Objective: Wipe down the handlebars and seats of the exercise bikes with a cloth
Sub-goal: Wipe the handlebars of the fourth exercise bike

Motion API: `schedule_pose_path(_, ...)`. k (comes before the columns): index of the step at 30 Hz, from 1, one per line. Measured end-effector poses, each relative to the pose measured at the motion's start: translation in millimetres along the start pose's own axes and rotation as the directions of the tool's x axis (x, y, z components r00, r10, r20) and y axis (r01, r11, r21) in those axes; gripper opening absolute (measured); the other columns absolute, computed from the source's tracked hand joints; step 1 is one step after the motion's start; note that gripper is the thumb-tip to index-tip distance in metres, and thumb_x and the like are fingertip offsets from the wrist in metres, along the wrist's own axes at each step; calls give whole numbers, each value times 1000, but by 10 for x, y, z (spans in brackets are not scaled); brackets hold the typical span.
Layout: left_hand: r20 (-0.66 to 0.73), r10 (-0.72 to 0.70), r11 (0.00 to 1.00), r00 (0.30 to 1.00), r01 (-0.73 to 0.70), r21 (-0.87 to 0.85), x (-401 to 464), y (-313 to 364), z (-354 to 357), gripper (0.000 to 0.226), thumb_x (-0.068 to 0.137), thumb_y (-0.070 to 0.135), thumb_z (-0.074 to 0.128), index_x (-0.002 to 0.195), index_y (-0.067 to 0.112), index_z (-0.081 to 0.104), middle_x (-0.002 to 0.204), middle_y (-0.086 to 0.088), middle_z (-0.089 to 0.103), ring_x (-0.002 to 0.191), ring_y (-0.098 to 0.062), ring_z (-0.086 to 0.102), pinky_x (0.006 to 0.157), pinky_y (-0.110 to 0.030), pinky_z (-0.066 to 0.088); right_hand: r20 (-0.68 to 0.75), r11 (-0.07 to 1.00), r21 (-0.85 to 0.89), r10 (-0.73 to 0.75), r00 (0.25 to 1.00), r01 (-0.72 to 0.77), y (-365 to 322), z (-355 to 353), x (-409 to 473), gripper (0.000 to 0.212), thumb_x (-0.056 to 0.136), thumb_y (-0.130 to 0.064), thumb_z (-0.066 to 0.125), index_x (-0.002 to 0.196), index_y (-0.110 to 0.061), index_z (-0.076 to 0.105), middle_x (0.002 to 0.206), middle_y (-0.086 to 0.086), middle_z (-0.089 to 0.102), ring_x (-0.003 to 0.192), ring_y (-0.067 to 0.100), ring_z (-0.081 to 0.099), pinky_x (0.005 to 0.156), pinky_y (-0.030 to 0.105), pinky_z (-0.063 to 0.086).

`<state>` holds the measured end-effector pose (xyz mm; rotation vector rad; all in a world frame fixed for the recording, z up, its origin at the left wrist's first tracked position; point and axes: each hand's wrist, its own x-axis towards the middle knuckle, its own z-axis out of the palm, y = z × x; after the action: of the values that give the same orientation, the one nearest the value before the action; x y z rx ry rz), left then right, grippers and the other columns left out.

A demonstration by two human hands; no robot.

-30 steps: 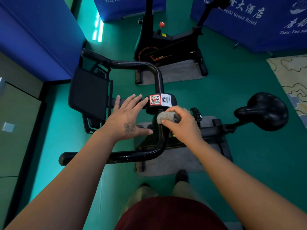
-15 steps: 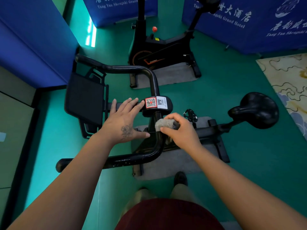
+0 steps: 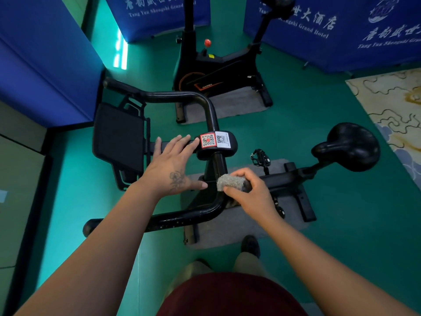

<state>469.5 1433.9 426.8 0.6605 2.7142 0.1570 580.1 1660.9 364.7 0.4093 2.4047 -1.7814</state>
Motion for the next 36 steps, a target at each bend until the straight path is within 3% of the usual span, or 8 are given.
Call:
schedule_pose_path(5, 41, 20, 999, 999, -18, -34, 5, -39, -79, 125, 76, 84, 68, 169, 36, 0, 178, 7, -1, 163, -14, -9, 128, -58, -14, -51, 999, -12, -39, 998, 38, -135, 73, 107, 35, 79, -45, 80, 109, -44, 62, 114, -7, 65, 102, 13, 66, 89, 46, 59)
schedule_pose_path(9, 42, 67, 997, 997, -65, -53, -45, -97, -107, 119, 79, 79, 71, 168, 37, 4, 178, 6, 0, 163, -14, -10, 130, -57, -11, -91, 999, -20, -46, 995, 45, -195, 121, 191, 38, 71, -60, 71, 106, -49, 61, 115, -6, 65, 104, 13, 66, 92, 47, 58)
schedule_pose_path(18, 13, 131, 991, 991, -130, -27, -127, -60, -94, 111, 84, 76, 69, 168, 41, 5, 177, 4, 3, 164, -20, -9, 130, -59, -7, -195, 995, 104, 18, 981, 3, 29, 277, -204, 24, 78, -40, 83, 94, -41, 65, 107, 0, 66, 91, 11, 65, 75, 26, 49)
schedule_pose_path(21, -12, 157, 987, 987, -157, -31, -188, -58, -143, 106, 87, 73, 68, 168, 39, 9, 176, 4, 9, 164, -22, 1, 132, -56, 5, -202, 991, 134, 29, 979, -2, 20, 293, -230, 24, 79, -38, 85, 96, -38, 67, 107, 2, 68, 90, 15, 66, 74, 26, 50)
schedule_pose_path(25, -121, 193, 981, 974, -188, 52, -307, -113, -210, 89, 90, 75, 60, 164, 36, 29, 168, 5, 34, 154, -24, 31, 125, -51, 32, -229, 993, 121, 18, 973, 10, -59, 272, -89, 22, 82, -36, 85, 97, -39, 70, 105, -2, 70, 90, 11, 67, 76, 27, 52)
schedule_pose_path(28, -132, 201, 978, 971, -190, 91, -382, -141, -232, 81, 92, 75, 57, 160, 36, 36, 160, 5, 46, 148, -24, 41, 119, -48, 35, -267, 993, 118, 17, 964, 15, -101, 285, -54, 21, 84, -30, 86, 97, -37, 71, 102, -3, 72, 88, 9, 66, 77, 26, 52)
schedule_pose_path(34, -52, 196, 976, 979, -190, 105, -431, -165, -208, 82, 91, 76, 57, 159, 33, 41, 158, 2, 48, 150, -25, 37, 121, -50, 36, -320, 988, 157, 56, 946, -6, -24, 410, -332, 22, 78, -40, 83, 95, -38, 70, 101, -3, 71, 87, 12, 66, 75, 28, 52)
schedule_pose_path(36, -47, 193, 977, 980, -187, 102, -433, -163, -221, 81, 91, 75, 58, 158, 33, 42, 158, 2, 48, 151, -25, 36, 121, -50, 34, -320, 980, 199, 66, 945, -1, -2, 446, -464, 19, 83, -32, 84, 97, -33, 71, 97, -5, 71, 83, 9, 65, 73, 28, 53)
